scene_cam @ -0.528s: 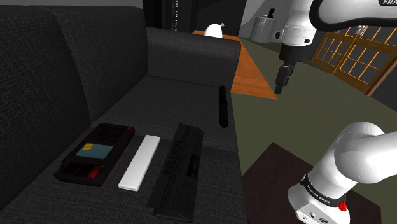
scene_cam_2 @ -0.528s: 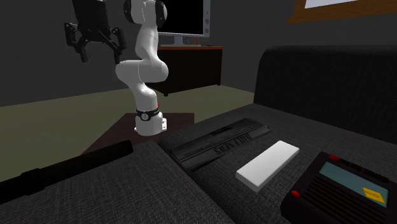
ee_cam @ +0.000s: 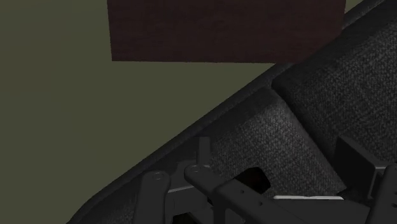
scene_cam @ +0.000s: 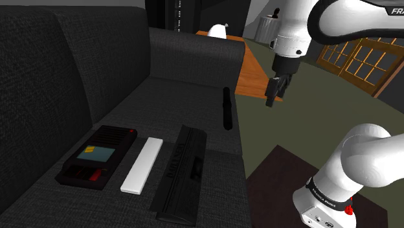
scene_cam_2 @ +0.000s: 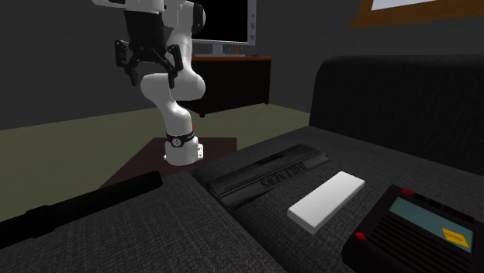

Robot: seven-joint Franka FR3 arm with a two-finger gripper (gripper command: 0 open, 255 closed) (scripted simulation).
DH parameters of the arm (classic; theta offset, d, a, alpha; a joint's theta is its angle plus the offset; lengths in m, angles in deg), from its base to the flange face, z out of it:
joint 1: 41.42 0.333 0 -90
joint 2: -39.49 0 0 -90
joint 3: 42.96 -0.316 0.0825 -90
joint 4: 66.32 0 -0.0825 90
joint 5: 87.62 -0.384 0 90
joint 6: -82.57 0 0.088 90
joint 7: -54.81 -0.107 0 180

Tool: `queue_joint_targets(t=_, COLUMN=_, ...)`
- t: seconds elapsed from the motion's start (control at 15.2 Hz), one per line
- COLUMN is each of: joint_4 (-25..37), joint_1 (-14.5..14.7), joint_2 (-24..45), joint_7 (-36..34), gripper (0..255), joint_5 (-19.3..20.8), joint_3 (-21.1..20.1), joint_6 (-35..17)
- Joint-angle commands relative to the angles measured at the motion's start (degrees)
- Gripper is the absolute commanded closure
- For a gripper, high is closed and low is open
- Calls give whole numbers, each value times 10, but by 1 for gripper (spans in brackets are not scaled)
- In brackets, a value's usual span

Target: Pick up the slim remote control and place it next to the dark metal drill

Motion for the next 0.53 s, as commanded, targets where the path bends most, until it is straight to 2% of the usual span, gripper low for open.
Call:
queue_joint_targets(t=0.0, joint_4=-11, joint_1=5, joint_2=4, joint_7=-47, gripper=0, joint_5=-25, joint_3=-29, joint_6=-18)
queue_joint_targets(t=0.46, joint_4=2, joint_1=12, joint_2=68, joint_7=-202, gripper=0, joint_5=-91, joint_3=-131, joint_6=-88)
